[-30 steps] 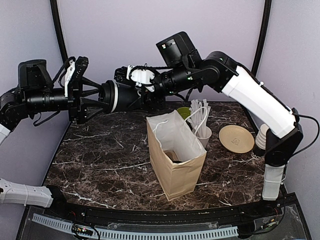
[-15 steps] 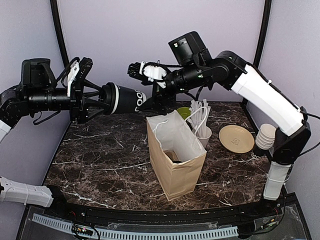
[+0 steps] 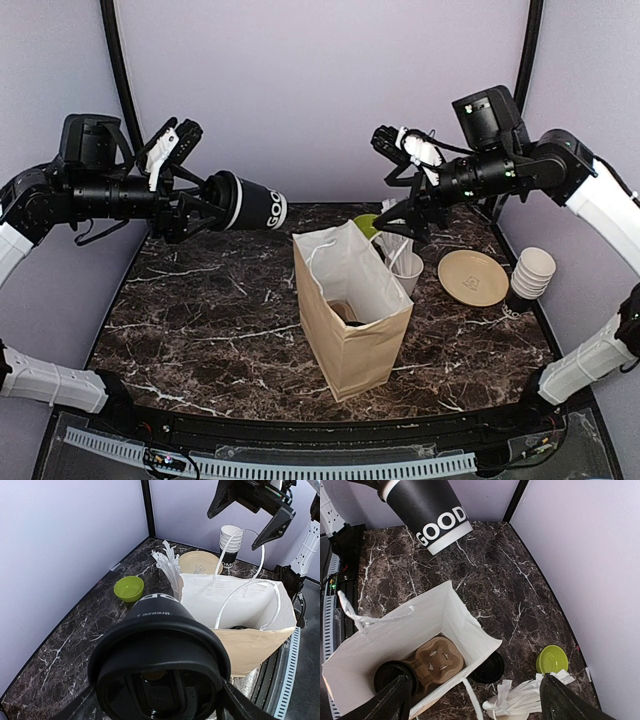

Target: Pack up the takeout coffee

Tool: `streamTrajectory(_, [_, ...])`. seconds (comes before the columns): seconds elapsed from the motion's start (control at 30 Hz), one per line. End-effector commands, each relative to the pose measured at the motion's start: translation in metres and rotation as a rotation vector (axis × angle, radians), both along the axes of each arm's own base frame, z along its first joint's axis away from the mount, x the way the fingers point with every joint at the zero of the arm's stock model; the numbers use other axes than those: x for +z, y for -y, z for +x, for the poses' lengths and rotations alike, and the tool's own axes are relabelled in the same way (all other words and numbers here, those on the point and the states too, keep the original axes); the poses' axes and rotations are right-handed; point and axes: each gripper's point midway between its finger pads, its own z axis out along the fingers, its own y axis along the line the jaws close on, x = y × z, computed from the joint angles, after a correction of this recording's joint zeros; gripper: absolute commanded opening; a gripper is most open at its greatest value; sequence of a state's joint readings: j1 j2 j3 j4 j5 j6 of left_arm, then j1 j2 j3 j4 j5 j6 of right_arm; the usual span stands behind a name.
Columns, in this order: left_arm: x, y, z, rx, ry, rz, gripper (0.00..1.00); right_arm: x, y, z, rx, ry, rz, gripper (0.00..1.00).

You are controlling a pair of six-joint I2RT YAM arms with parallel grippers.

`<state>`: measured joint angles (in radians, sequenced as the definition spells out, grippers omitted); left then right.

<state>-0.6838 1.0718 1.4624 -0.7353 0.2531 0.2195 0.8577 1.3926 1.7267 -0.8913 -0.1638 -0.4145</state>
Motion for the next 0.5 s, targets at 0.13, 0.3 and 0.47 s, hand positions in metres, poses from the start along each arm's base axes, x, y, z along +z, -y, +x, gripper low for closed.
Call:
streamTrajectory(0.13, [0.004, -0.003, 0.006, 0.053, -0.025, -0.004, 0.76, -0.026, 0.015, -0.024, 0.000, -0.136, 0.025, 0.95])
streamTrajectory(0.3, [0.007, -0.005, 0.014, 0.092, -0.025, 0.002, 0.76, -0.050, 0.022, -0.027, -0.040, -0.191, 0.003, 0.87])
streamTrajectory(0.47, [0.008, -0.004, 0.022, 0.115, -0.026, 0.025, 0.76, -0.061, 0.020, -0.024, -0.065, -0.226, 0.005, 0.72])
